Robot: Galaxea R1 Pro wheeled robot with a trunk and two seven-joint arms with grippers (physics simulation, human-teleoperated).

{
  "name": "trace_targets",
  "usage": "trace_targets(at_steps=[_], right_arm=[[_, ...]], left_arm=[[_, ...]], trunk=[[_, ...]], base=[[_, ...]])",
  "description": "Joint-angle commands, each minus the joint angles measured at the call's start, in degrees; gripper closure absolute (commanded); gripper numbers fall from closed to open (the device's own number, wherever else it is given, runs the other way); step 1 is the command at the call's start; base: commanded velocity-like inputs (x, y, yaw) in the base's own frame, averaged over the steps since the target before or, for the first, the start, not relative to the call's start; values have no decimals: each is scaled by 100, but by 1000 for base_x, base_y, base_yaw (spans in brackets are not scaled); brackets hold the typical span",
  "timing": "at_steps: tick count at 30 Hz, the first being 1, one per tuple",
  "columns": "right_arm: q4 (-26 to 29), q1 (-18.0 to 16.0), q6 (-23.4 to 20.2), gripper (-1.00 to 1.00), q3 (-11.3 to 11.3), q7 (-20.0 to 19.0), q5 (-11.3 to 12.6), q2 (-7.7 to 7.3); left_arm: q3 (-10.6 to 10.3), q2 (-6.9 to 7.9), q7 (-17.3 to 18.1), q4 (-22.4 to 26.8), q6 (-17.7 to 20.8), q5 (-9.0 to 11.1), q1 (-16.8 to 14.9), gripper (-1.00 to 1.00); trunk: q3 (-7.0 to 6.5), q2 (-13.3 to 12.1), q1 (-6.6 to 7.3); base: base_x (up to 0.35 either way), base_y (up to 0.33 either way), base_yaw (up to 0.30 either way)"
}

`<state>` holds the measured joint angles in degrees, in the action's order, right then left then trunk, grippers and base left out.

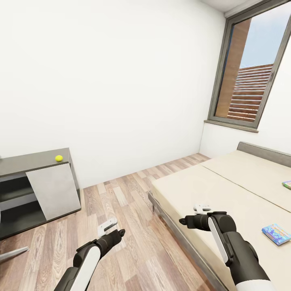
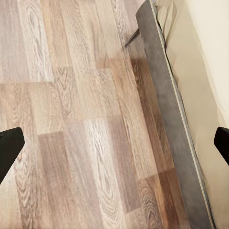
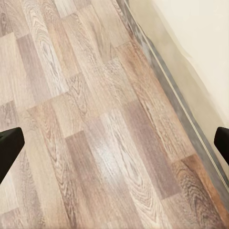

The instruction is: Put all the toys in the child's room - the three board games (two on the bed and one on the table), the two jigsaw puzzles on the table, and the tennis ball on the table - inside the toy box on the table in the child's room.

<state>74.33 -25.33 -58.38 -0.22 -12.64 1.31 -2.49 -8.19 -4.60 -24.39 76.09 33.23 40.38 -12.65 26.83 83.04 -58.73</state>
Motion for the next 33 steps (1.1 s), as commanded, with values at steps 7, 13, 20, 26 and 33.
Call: trace_targets(at_steps=[7,13,20,26,33], right_arm=[[4,-4,-25,-100,-2,-4,12,-1],[-18,-12,-30,-100,-3,90,-5,50],[-37,-9,-53,-100,-7,213,-15,111],[-42,-8,-62,-100,-10,258,-21,130],[-42,-7,-65,-100,-7,276,-23,137]], left_arm=[[-5,0,-56,8,8,60,-4,-100],[-12,13,-59,21,8,6,16,-100],[-19,44,-63,31,8,-52,37,-100],[-22,54,-61,30,8,-75,41,-100],[-24,59,-63,30,8,-85,42,-100]], trunk=[[7,4,0],[7,4,0],[7,4,0],[7,4,0],[7,4,0]], base=[[0,0,0],[0,-15,15],[0,-134,133],[0,-222,221],[0,-252,251]])
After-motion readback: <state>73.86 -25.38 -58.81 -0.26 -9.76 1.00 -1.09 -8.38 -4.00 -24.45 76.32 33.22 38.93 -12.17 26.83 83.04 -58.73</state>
